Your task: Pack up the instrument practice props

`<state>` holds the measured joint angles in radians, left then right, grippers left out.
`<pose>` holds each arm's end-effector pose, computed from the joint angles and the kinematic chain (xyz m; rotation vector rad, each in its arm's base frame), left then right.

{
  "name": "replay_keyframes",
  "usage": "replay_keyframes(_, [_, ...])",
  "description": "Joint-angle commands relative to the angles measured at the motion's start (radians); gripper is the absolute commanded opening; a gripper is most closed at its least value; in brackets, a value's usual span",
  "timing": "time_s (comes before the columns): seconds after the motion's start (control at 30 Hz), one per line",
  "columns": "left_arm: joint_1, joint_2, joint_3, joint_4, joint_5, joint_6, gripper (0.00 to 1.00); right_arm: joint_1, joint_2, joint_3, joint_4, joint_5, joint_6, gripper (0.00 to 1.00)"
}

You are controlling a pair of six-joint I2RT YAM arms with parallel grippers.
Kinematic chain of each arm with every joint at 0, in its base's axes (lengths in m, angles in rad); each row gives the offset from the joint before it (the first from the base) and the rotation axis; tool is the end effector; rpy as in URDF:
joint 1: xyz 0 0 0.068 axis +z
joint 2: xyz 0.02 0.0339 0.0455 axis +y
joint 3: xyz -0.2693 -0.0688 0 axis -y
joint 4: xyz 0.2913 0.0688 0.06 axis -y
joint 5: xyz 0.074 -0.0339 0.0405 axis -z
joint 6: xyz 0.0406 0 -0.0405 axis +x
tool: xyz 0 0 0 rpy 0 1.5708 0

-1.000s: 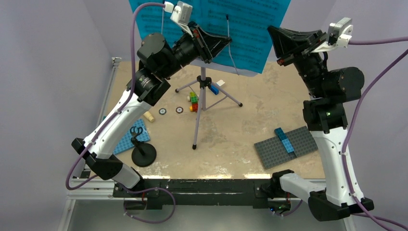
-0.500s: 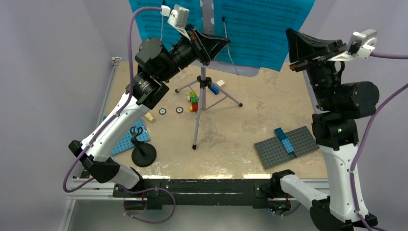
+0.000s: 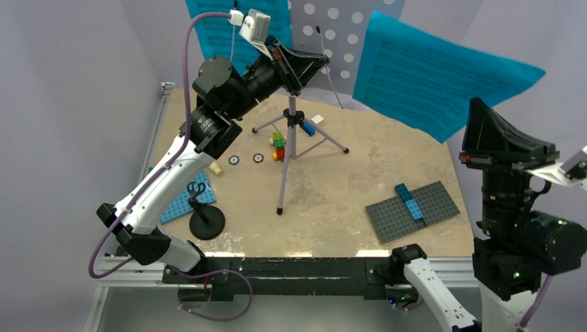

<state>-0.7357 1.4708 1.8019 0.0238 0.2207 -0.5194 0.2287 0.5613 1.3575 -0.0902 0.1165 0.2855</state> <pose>0.2577 -0.2453 0.5724 0.3471 1.2735 -1.2168 0.0399 0.0044 0.5812 0.1347 0.8675 0.4307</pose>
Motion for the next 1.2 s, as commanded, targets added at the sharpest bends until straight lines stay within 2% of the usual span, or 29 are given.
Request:
replay_keyframes(0.0, [-0.001,-0.048,-0.046,0.041,-0.021,0.018,0.16,0.002,-0.025,-0.046,-0.112,0.123,-0.010,0.00])
replay_keyframes(0.03, [-0.001,-0.058,-0.060,0.056,-0.021,0.015,0.30,0.002,-0.033,-0.059,-0.130,0.134,-0.005,0.00])
replay_keyframes(0.1, [-0.001,-0.076,-0.090,0.082,-0.019,0.009,0.52,0.003,-0.046,-0.092,-0.155,0.157,0.003,0.00])
replay_keyframes(0.17, [-0.001,-0.087,-0.104,0.086,-0.011,0.003,0.63,0.003,-0.057,-0.118,-0.179,0.173,0.008,0.00])
replay_keyframes(0.27, [-0.001,-0.104,-0.112,0.078,0.015,-0.010,0.73,0.003,-0.067,-0.147,-0.223,0.183,0.006,0.00])
replay_keyframes(0.47, [-0.001,-0.172,-0.193,0.122,0.081,-0.071,0.78,0.003,-0.118,-0.321,-0.278,0.261,0.034,0.00])
replay_keyframes(0.57, [-0.001,-0.229,-0.271,0.142,0.058,-0.109,0.79,0.003,-0.115,-0.439,-0.283,0.265,0.074,0.00])
replay_keyframes(0.83, [-0.002,-0.430,-0.584,0.230,-0.025,-0.226,0.84,-0.003,0.123,-0.509,-0.247,0.222,0.213,0.00])
replay_keyframes(0.87, [-0.002,-0.450,-0.627,0.243,-0.037,-0.244,0.86,-0.009,0.158,-0.511,-0.234,0.211,0.231,0.00])
replay_keyframes(0.93, [-0.002,-0.486,-0.696,0.243,-0.070,-0.275,0.99,-0.031,0.226,-0.501,-0.204,0.178,0.255,0.00])
replay_keyframes(1.07, [-0.002,-0.578,-0.812,0.174,-0.170,-0.323,1.00,-0.149,0.421,-0.374,-0.196,0.055,0.311,0.00])
replay_keyframes(1.17, [-0.002,-0.655,-0.901,0.119,-0.214,-0.354,1.00,-0.262,0.607,-0.229,-0.218,-0.096,0.379,0.00])
